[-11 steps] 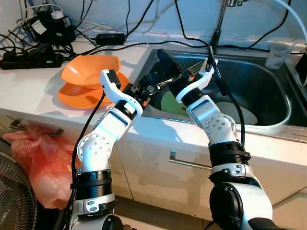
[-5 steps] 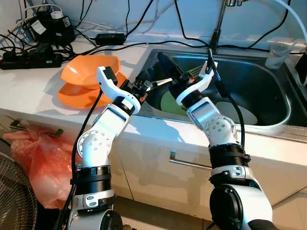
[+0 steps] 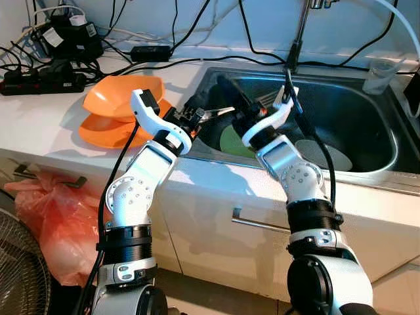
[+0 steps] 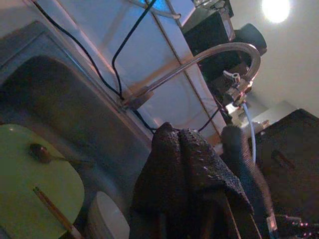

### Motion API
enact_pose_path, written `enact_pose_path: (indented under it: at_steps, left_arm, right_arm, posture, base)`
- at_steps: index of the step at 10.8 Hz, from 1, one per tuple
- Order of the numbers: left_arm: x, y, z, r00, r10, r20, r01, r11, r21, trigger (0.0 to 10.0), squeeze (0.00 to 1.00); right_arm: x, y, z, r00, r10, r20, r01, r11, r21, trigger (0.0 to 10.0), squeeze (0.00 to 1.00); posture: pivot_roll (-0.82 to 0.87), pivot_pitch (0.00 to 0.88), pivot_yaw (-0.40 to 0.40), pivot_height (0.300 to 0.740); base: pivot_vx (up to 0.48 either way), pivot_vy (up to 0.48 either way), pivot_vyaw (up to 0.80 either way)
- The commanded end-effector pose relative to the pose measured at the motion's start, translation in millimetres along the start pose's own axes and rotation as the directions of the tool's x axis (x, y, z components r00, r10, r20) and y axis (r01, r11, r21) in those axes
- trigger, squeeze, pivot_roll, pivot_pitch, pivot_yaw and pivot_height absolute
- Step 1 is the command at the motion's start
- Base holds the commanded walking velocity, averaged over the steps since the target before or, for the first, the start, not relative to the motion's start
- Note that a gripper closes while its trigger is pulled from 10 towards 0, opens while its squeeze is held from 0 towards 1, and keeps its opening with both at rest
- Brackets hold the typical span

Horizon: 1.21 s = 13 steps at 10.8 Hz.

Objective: Kitchen organization

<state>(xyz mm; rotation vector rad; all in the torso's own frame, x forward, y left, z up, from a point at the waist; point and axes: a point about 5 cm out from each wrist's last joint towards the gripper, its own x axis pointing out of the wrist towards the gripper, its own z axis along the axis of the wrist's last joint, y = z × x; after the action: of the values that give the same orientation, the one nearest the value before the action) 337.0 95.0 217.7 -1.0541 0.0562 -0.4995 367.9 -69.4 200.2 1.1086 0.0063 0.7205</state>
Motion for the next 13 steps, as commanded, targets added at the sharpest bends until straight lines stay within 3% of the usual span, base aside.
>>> enact_pose_path:
  at_steps: [1, 13]
  left_arm:
    - [5.2, -4.3, 4.2, 1.0, -0.008, 0.016, 0.007, 1.0, 0.004, 0.0, 0.0]
    - [7.5, -4.1, 0.6, 1.0, -0.012, -0.009, 0.012, 1.0, 0.0, 0.0, 0.0]
  right_arm:
    - [0.9, 5.0, -5.4, 1.0, 0.02, 0.0, -0.02, 1.0, 0.002, 0.0, 0.0]
    - [-2.7, 0.5, -2.1, 1.0, -0.005, 0.018, 0.005, 1.0, -0.018, 0.0, 0.0]
  posture:
    - [0.12, 0.0, 0.067, 0.74]
    - [0.11, 0.0, 0.081, 0.74]
  base:
    - [0.0, 0.0, 0.0]
    - [0.0, 0.0, 0.0]
